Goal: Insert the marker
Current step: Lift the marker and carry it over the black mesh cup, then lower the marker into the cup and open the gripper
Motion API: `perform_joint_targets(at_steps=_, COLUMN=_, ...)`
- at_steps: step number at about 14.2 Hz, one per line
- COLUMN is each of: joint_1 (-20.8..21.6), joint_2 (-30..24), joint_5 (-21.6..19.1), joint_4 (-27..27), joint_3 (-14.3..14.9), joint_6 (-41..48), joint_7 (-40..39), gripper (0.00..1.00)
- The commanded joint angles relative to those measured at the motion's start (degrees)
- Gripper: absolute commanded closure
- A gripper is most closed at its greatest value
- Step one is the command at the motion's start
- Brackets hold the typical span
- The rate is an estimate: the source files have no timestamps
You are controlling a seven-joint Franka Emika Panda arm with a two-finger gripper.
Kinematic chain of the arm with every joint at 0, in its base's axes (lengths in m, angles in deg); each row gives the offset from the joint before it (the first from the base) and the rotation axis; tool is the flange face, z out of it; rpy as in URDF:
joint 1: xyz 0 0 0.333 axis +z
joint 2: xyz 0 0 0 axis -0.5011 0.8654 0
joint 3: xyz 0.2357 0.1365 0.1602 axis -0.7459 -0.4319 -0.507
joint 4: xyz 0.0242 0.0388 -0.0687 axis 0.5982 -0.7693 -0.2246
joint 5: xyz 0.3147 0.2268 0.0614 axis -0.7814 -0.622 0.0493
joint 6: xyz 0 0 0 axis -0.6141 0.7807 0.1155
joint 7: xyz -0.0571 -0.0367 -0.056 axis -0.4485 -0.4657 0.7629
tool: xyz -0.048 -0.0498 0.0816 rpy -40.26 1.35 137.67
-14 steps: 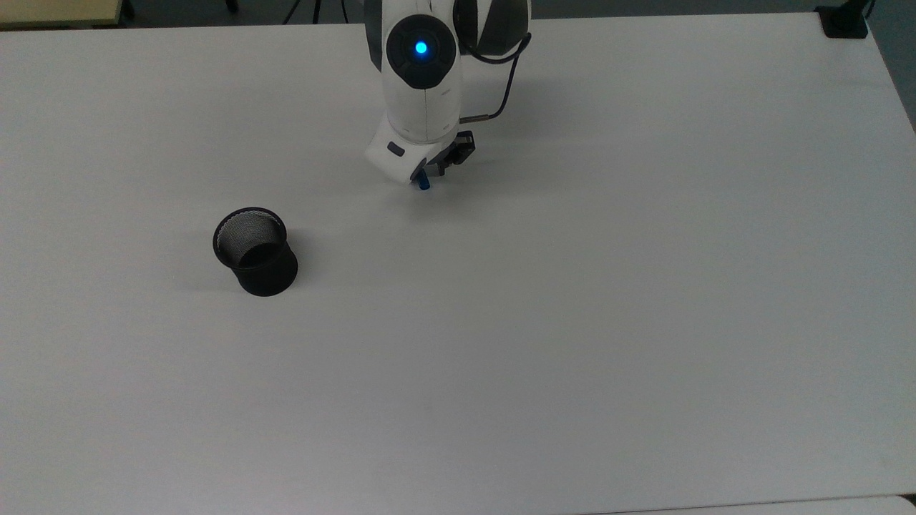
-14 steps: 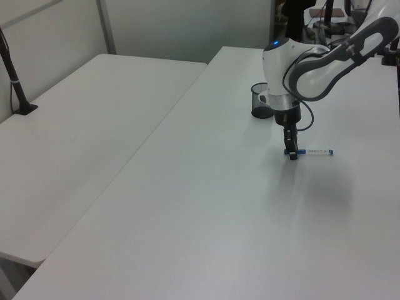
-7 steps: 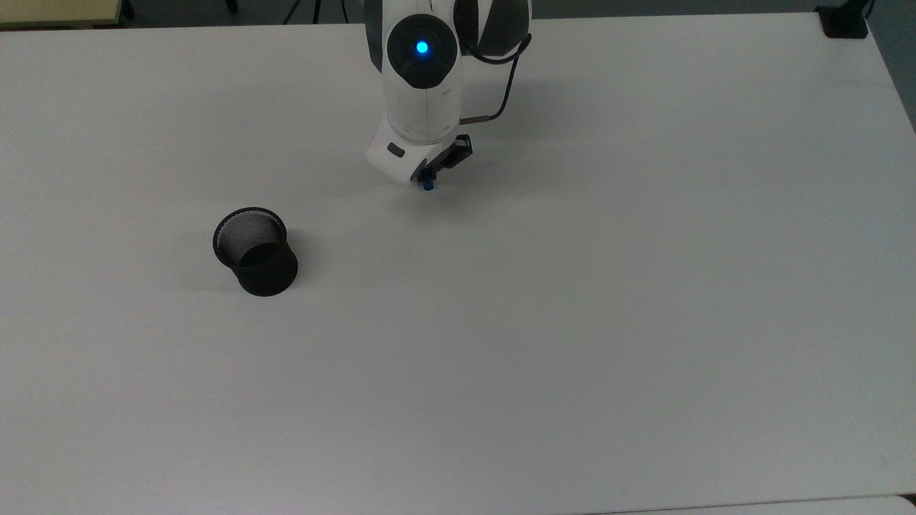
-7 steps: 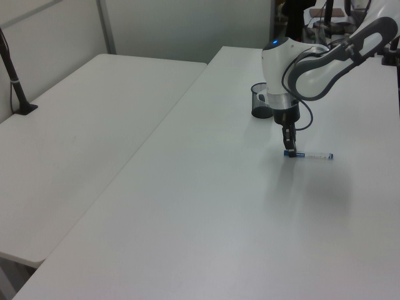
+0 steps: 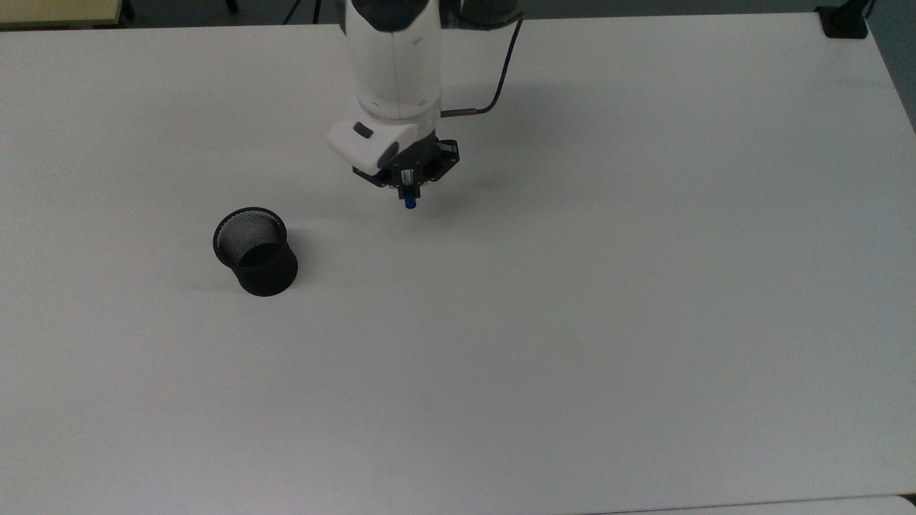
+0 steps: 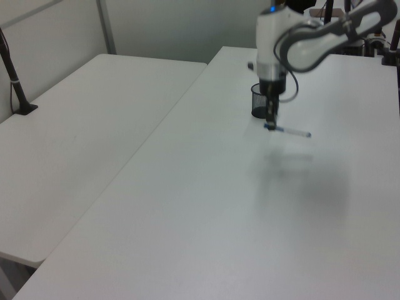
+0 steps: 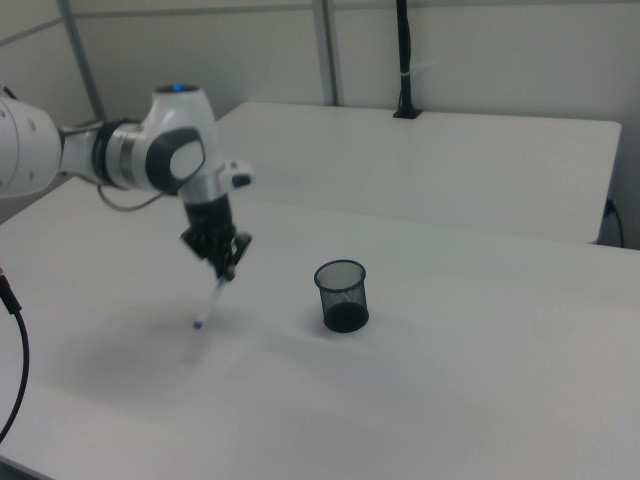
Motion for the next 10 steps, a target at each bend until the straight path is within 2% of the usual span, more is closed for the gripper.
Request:
perform_joint_targets(at_steps=1, joint_1=-3.1, joint_2=-1.5, joint_5=-0.6, joint_4=8.2, joint_3=2.7, joint_6=-2.1, joint_7=0.5, gripper=0.97)
perform_joint_targets(at_steps=3, joint_1=-3.5, joint_2=-2.1, joint_5=-0.7, joint_4=9.9, joint_3=5.3, joint_6=-7.8, joint_7=0.4, gripper=0.97)
perform_joint_targets(at_steps=6, joint_1=-4.1, joint_2=-2.2, joint_5=-0.7, joint_4=9.4, joint_3=9.1, joint_6=-18.2, joint_7=0.4, gripper=0.97)
perform_joint_targets(at_steps=8, joint_1=-4.8, joint_2=-2.6, joint_5=-0.8, joint_4=6.0, joint_3=10.0, joint_6=-25.8, joint_7=0.5, gripper=0.97)
perform_joint_targets(at_steps=10, joint_1=-5.4, joint_2=-2.4, joint_5=-0.9, joint_4=-1.0, joint_3=10.2, joint_6=-42.0, joint_7=2.7, gripper=0.97)
